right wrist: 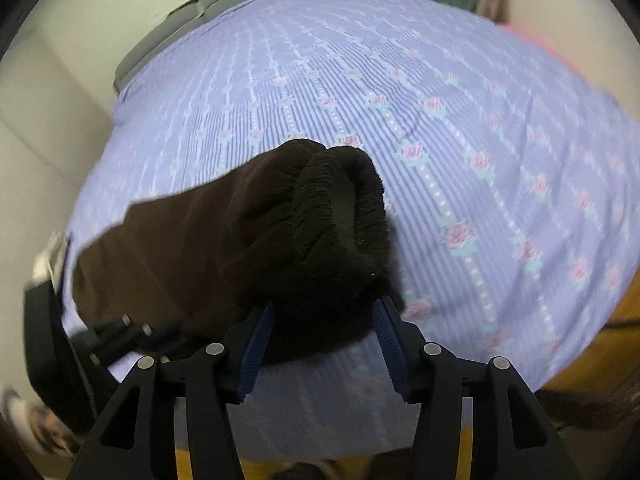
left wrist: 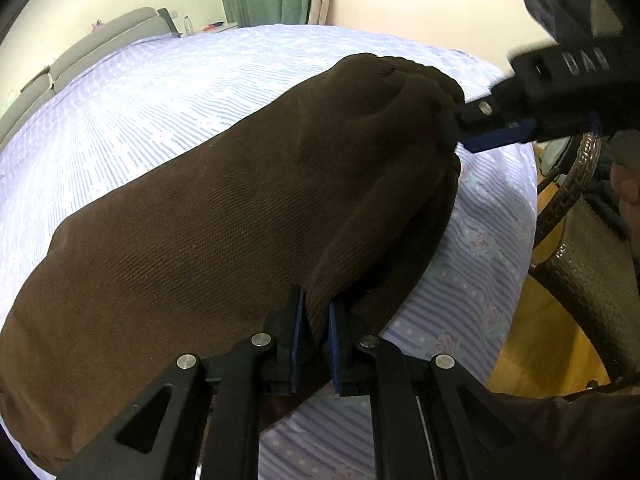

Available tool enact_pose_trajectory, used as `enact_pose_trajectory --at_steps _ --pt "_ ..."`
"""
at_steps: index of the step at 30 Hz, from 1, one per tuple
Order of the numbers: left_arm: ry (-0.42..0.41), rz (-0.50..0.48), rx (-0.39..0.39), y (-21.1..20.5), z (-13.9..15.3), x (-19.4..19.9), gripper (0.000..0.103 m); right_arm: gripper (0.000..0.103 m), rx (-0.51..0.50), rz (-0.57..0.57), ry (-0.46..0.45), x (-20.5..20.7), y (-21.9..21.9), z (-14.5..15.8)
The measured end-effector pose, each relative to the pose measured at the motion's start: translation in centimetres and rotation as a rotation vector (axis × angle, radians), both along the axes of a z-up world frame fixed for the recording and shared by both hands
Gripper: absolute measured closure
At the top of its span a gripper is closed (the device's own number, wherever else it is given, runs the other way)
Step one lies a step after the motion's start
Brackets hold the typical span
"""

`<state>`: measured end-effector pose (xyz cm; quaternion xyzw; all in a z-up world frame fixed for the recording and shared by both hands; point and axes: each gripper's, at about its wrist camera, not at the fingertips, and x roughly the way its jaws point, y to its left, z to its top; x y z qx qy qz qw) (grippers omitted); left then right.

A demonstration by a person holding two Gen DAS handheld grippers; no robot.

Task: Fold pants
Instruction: 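Lift the pants by the waistband with both grippers and stretch them out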

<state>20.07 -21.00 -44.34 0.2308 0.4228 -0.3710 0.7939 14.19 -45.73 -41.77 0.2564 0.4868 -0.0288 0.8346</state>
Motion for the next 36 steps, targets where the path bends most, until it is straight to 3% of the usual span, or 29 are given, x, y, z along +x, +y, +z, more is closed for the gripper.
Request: enact_pose_trajectory --at_steps 3,14,21,23,24,30,36 --pt "0.005 0.009 -0.009 0.0 0.0 0.0 0.091 0.051 0.098 -0.054 -0.030 0.3 -0.1 -0.3" --pt "0.019 0.031 -0.029 -0.3 0.0 -0.4 0.091 0.052 0.166 -0.033 -0.058 0.4 0.4 0.5" --pt "0.034 0.031 -0.026 -0.2 -0.1 -0.1 0.091 0.052 0.198 -0.127 0.009 1.1 -0.5 -1.0" --pt "0.035 0.032 -0.026 -0.2 -0.1 -0.1 0.091 0.073 0.160 -0.138 0.061 1.5 -0.1 -1.6" --pt "0.033 0.031 -0.025 -0.2 -0.1 -0.2 0.091 0.089 0.143 -0.140 0.087 1.5 0.0 -1.9" --pt "0.048 0.042 -0.032 -0.2 0.1 -0.7 0.088 0.092 0.081 -0.164 0.127 -0.2 0.7 -2.5" --pt "0.037 0.057 -0.022 -0.4 -0.5 -0.6 0.087 0.091 0.159 -0.240 0.160 -0.9 -0.8 -6.0"
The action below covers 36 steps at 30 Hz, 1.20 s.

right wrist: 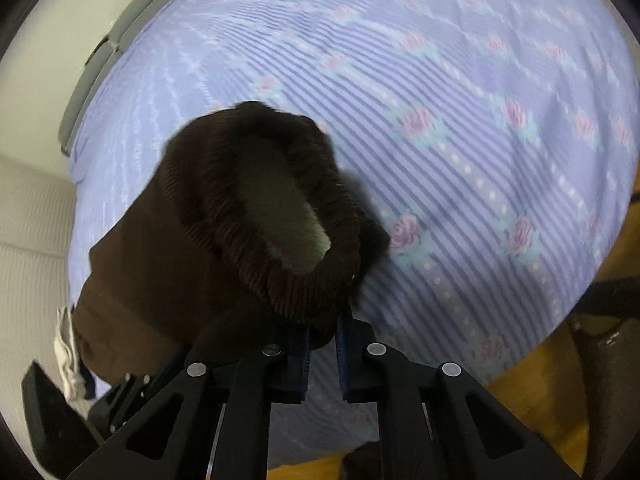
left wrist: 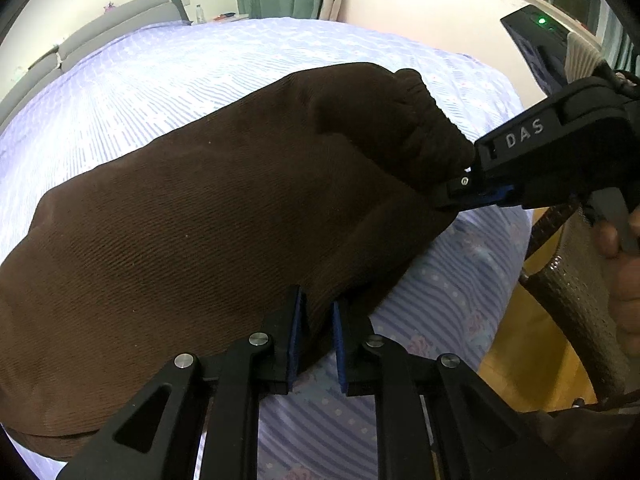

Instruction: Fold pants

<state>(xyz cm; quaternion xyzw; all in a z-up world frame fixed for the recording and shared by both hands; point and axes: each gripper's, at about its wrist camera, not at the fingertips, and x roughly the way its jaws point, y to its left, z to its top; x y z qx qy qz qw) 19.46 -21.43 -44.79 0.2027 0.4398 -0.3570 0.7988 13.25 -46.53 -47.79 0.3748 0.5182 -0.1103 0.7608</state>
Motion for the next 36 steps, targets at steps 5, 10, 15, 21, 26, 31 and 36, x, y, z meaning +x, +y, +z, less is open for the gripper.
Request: enact_pose_trajectory --at_steps 5,10,15,21,26,31,36 --pt "-0.007 0.051 -0.043 1.2 2.5 -0.4 0.086 0.075 -0.087 0.033 -0.007 -0.4 1.0 2.7" --pt "-0.027 0.119 -0.081 4.6 5.6 -1.3 0.078 0.068 -0.215 0.176 -0.006 -1.0 3.7 7.5" --pt "-0.037 0.341 -0.085 13.0 7.9 0.1 0.059 0.053 -0.305 0.455 -0.103 2.0 10.0 11.6" --pt "-0.053 0.659 -0.021 24.3 7.6 3.0 0.056 0.048 -0.359 0.743 -0.247 7.6 20.3 12.9" --pt "0.013 0.824 -0.120 30.4 7.4 6.2 0.056 0.048 -0.393 0.915 -0.336 10.0 28.2 12.5" --pt "0.071 0.821 -0.200 30.4 6.2 8.1 0.056 0.048 -0.366 0.951 -0.346 11.5 31.9 12.0" --pt "0.171 0.882 -0.283 31.0 3.0 9.2 0.059 0.048 -0.384 0.966 -0.321 11.8 33.0 11.3"
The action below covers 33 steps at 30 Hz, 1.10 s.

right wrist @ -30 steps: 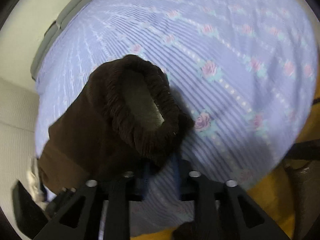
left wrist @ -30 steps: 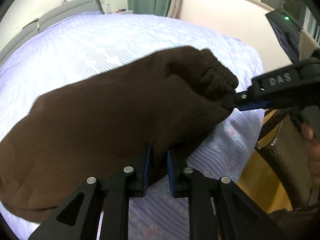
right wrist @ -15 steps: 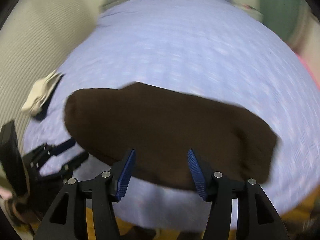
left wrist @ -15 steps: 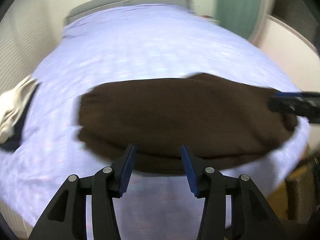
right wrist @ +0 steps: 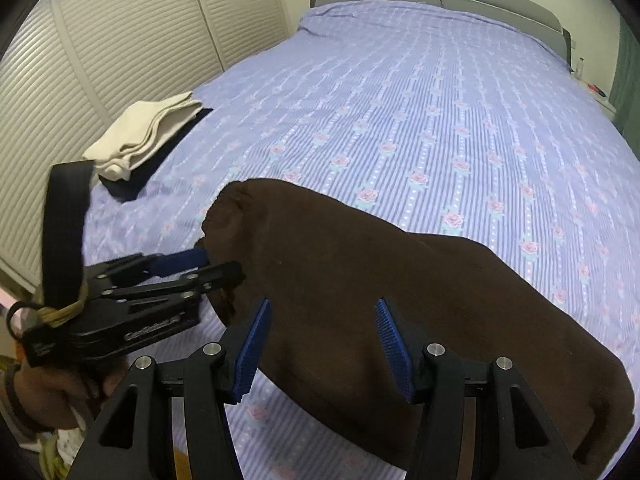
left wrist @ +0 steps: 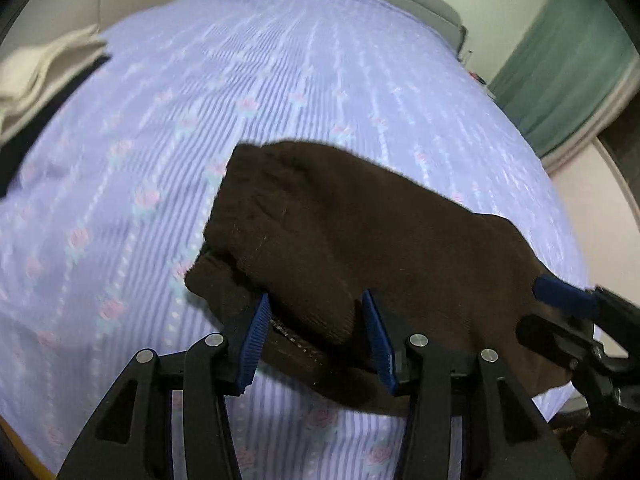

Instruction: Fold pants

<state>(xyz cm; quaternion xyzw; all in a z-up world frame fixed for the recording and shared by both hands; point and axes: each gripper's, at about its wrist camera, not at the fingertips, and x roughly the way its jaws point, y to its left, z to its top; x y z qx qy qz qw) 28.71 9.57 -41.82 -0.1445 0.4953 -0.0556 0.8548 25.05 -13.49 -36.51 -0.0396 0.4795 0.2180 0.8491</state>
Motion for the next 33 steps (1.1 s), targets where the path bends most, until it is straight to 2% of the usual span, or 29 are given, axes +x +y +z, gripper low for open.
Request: enact_pose_trajectory --at_steps 2,4,7,11,13,17,22,27,31,33 --pt "0.013 0.021 -0.038 0.3 -0.8 0.1 0.068 0.048 -0.014 -0.006 0.009 0.3 0.2 -0.5" --pt "0.020 0.038 -0.077 0.7 -1.4 0.3 0.085 0.048 -0.018 -0.025 0.022 0.6 0.0 -1.0" --pt "-0.008 0.053 -0.078 0.6 -0.6 -0.3 0.092 0.048 -0.001 -0.063 0.049 1.3 -0.1 -1.5" --pt "-0.045 0.105 -0.064 0.8 2.5 -3.3 0.092 0.048 0.018 -0.078 0.057 1.2 -0.3 -1.2" --pt "-0.033 0.113 -0.054 0.7 2.8 -4.5 0.092 0.048 0.026 -0.063 0.048 0.9 -0.3 -0.6" --pt "0.041 0.114 0.000 0.6 -0.4 -4.5 0.092 0.048 0.020 -0.002 0.031 0.3 1.1 0.0" --pt "0.021 0.093 0.011 1.0 -2.4 -2.9 0.085 0.048 -0.011 0.049 0.024 0.4 2.4 -0.9" --pt "0.020 0.073 0.008 0.9 -3.5 -2.2 0.083 0.048 -0.023 0.024 0.113 2.2 2.4 -4.0" --pt "0.022 0.072 0.004 0.9 -2.7 -2.0 0.083 0.048 -0.063 -0.021 0.206 3.7 2.1 -6.7" --pt "0.031 0.090 -0.002 1.2 -2.0 -2.3 0.080 0.048 -0.065 -0.026 0.209 4.0 2.2 -6.9"
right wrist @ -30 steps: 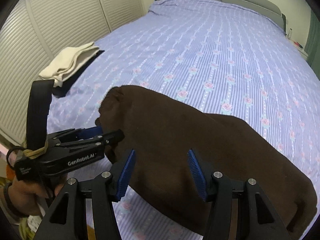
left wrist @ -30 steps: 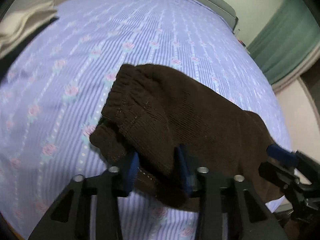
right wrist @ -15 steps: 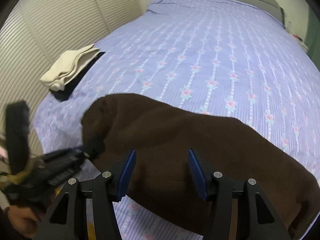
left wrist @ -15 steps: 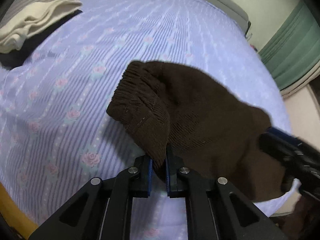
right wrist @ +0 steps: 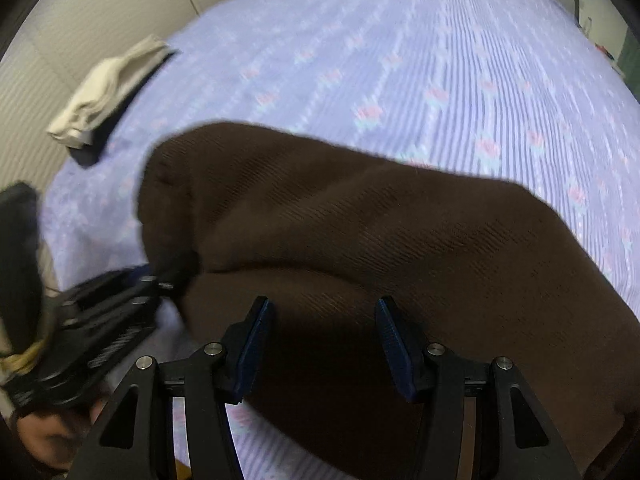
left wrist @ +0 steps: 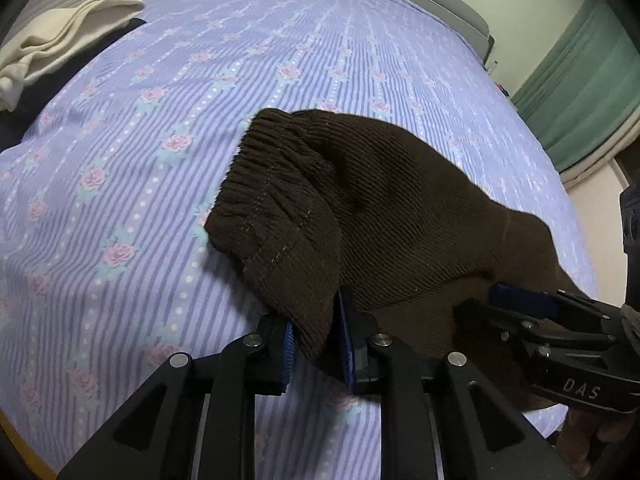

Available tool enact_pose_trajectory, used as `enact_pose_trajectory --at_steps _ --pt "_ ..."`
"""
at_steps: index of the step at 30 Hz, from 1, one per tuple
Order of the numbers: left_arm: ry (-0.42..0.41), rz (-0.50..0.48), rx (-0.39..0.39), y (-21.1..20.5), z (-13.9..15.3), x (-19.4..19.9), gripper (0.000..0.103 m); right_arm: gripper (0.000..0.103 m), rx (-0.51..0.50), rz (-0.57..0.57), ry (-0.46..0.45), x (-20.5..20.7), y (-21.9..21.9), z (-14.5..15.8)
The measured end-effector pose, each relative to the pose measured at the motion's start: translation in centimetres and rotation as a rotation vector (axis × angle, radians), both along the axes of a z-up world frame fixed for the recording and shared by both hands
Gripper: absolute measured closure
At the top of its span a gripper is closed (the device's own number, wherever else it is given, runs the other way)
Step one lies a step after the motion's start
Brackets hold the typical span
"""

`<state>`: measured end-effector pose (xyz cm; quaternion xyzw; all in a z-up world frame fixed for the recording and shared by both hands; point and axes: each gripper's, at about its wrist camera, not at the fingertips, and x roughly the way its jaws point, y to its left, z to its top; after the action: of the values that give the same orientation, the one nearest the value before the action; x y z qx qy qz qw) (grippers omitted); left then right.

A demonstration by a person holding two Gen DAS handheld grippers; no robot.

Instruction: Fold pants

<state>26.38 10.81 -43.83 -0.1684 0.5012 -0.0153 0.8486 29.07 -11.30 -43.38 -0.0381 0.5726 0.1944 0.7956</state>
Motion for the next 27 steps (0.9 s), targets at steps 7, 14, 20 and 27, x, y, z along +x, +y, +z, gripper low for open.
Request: enact_pose_trajectory --at_steps 7,14,20,27 --pt "0.004 0.169 -0.003 2.3 2.8 -1.6 0.035 0.048 0.056 0.128 -0.083 -0.1 1.7 4.1" --pt "0.057 0.322 -0.160 3.5 1.0 -0.2 0.034 0.026 0.066 0.542 -0.180 5.8 6.8 7.9" --pt "0.054 0.334 -0.269 2.2 -1.6 2.1 0.034 0.026 0.081 0.925 0.086 12.9 13.6 5.2" --pt "-0.014 0.340 -0.375 3.2 -2.9 2.4 0.035 0.026 0.061 1.142 0.482 15.6 18.2 -0.8"
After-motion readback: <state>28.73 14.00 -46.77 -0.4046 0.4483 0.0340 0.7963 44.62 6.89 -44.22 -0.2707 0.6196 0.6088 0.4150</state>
